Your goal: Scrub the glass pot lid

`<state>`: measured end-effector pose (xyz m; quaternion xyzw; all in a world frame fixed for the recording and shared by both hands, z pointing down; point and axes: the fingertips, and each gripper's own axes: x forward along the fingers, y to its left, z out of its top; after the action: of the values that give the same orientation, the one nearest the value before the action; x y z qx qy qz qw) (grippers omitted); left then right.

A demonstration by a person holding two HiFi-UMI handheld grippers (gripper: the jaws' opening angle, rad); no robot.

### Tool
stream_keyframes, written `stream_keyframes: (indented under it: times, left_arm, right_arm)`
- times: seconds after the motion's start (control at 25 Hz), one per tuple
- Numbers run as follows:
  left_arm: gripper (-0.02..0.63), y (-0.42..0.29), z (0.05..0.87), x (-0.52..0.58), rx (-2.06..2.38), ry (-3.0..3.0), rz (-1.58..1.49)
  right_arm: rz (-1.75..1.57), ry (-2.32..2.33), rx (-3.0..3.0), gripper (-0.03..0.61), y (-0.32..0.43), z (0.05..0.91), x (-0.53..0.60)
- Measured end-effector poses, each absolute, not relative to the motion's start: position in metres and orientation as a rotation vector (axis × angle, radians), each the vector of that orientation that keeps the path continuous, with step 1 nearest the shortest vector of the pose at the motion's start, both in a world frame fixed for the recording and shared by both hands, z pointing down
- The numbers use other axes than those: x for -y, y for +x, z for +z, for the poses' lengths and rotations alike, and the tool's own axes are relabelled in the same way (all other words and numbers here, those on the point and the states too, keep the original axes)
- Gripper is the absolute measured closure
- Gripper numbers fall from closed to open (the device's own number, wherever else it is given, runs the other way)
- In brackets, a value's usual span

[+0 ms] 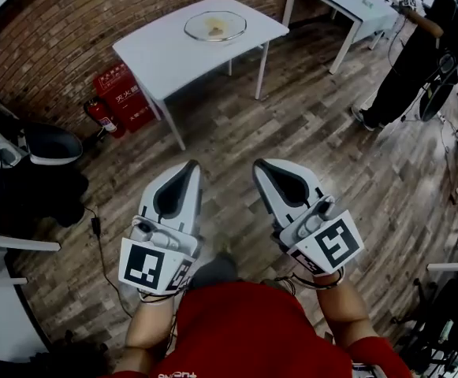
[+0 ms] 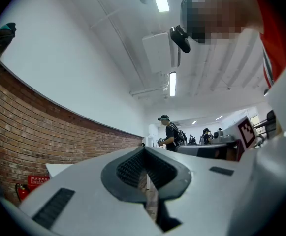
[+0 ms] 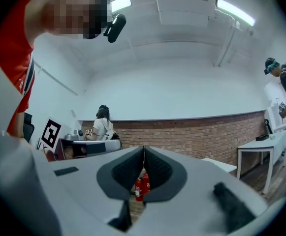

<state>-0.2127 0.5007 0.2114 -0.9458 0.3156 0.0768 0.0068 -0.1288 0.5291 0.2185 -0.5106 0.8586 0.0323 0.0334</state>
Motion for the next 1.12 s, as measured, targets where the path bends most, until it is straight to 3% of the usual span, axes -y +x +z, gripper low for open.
stream_keyframes:
  times: [0.76, 1.12]
  left_arm:
    - [0.597, -0.184, 0.233, -0.285, -0.955, -3.020, 0.247]
    - [0.597, -0.132, 0.236, -0.176, -1.033, -2.971, 0.220]
  right_arm:
    - [0.084, -1.676, -2.605, 0.549, -0.088, 0.235, -0.322]
    - [0.104, -1.608, -2.630, 0.549, -0.029, 0.235, -0.207]
